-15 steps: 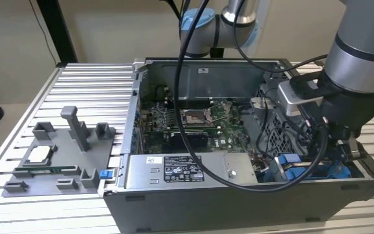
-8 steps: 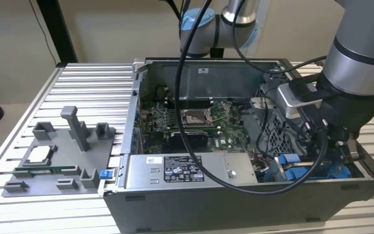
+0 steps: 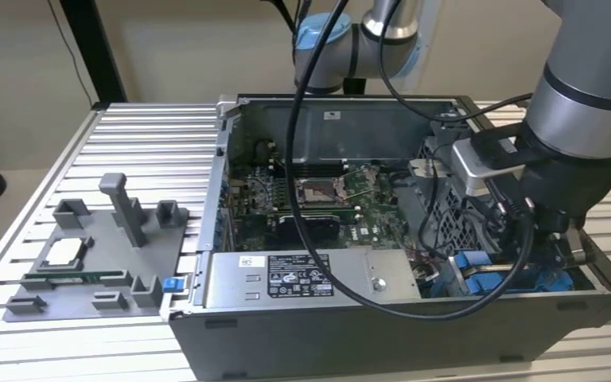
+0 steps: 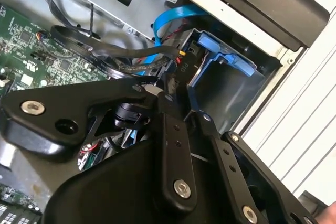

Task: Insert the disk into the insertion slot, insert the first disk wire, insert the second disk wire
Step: 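Insert the second disk wire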

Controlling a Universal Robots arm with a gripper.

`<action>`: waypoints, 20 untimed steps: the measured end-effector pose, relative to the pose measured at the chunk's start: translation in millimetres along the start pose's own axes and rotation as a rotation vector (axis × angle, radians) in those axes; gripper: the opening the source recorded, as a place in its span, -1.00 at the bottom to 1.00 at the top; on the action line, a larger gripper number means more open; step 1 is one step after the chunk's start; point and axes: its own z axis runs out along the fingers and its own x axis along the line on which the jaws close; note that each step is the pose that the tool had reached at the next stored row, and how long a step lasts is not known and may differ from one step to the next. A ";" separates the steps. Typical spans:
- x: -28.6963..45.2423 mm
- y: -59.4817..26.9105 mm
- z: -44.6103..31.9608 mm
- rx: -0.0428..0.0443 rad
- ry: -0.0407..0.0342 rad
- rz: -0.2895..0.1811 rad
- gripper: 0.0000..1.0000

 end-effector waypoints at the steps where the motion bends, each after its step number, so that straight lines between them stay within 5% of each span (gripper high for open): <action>1: -0.4 -0.9 -3.7 0.0000 0.0002 0.000 1.00; 13: -4.7 -11.1 -49.1 -0.0001 0.0002 0.000 1.00; 20: -5.5 -13.0 -57.3 0.0000 0.0002 0.000 1.00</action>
